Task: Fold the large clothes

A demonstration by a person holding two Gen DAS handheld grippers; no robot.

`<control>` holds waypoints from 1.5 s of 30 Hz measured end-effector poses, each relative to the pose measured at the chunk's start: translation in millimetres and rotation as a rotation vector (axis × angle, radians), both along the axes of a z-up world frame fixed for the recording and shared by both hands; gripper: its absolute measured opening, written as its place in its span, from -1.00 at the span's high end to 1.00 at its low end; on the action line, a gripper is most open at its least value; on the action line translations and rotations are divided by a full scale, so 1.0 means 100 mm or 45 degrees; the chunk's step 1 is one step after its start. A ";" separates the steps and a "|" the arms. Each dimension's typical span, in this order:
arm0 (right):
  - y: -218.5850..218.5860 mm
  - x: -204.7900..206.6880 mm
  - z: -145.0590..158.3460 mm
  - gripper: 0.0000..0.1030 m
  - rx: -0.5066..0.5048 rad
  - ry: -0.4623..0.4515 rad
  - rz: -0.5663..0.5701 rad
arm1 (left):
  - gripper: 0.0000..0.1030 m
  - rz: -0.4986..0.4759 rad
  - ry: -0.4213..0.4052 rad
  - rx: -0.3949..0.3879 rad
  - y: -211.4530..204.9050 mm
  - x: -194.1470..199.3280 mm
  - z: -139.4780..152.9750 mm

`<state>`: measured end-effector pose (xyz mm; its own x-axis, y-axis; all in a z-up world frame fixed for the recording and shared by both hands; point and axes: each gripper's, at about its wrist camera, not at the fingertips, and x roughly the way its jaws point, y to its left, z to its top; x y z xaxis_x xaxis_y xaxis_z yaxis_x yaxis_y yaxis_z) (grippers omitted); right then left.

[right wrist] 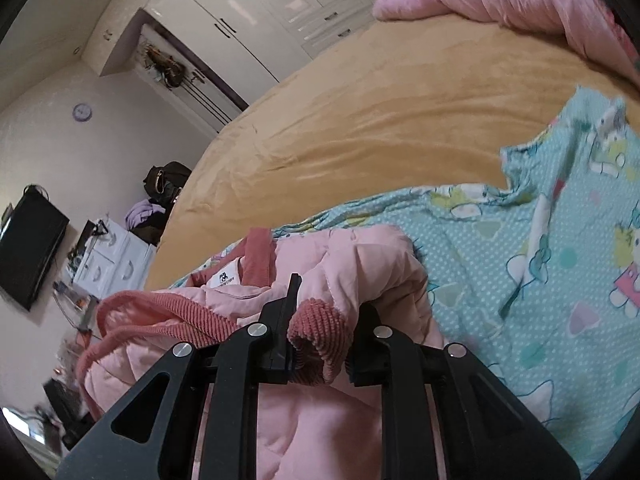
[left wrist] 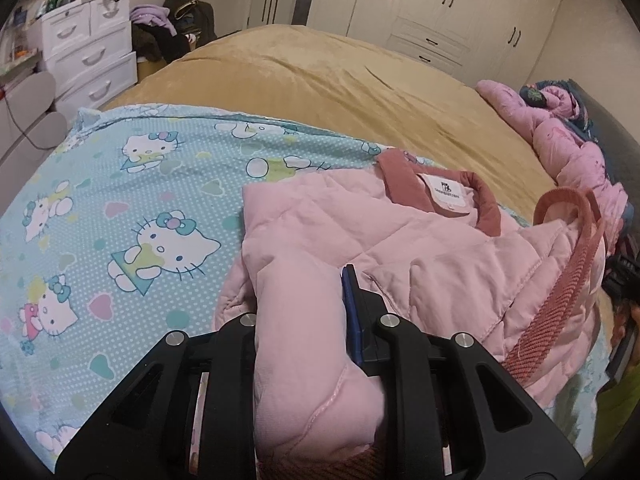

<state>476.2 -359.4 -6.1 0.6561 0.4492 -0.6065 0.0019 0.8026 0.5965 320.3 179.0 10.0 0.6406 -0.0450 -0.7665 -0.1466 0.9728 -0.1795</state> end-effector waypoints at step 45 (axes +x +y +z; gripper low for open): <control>0.95 -1.01 -0.33 -0.84 -0.393 -0.215 0.376 | -0.82 -0.102 -0.280 -0.154 -0.27 -0.34 0.53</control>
